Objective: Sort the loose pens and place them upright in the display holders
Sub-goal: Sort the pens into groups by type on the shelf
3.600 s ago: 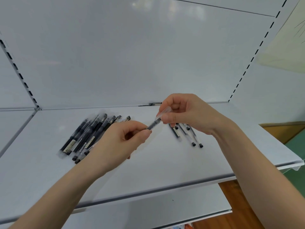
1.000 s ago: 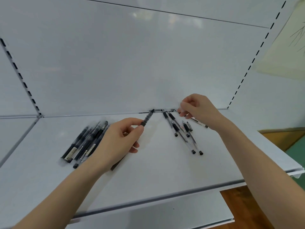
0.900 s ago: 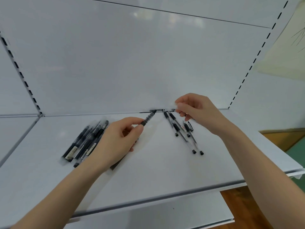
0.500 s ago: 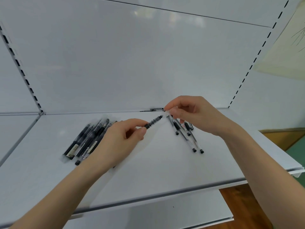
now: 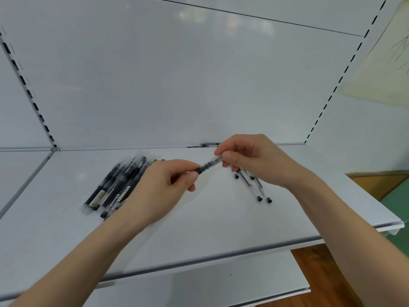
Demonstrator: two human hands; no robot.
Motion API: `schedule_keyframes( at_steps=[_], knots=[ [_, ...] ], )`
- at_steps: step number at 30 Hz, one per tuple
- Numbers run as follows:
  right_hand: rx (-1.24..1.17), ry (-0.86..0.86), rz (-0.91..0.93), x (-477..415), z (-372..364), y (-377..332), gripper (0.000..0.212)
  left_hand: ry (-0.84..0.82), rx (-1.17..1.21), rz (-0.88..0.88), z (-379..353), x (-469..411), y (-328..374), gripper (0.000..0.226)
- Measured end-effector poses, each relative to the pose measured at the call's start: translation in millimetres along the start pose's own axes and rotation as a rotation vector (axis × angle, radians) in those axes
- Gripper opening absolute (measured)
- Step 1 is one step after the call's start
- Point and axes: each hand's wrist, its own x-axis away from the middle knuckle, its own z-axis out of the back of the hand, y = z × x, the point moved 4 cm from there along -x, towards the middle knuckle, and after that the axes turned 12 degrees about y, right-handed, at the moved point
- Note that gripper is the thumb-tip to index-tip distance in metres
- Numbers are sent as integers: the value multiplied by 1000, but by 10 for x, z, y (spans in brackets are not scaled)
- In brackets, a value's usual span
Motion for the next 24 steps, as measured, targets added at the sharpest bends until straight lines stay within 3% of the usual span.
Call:
schedule_keyframes(
  at_steps=[6, 10, 14, 19, 24],
  knots=[
    [-45, 40, -25, 64, -112, 90, 24, -2, -68, -22, 12, 2, -42, 27],
    [-95, 117, -161, 61, -52, 344, 19, 69, -288, -71, -2, -81, -170, 14],
    [375, 375, -241, 121, 271, 661, 8, 142, -671, -142, -20, -111, -284, 21],
    [577, 227, -398, 341, 251, 853, 29, 110, -771, -165, -148, -88, -322, 21],
    [790, 180, -419, 334, 127, 808, 24, 88, -814, -179, -221, -104, -297, 26]
  ],
)
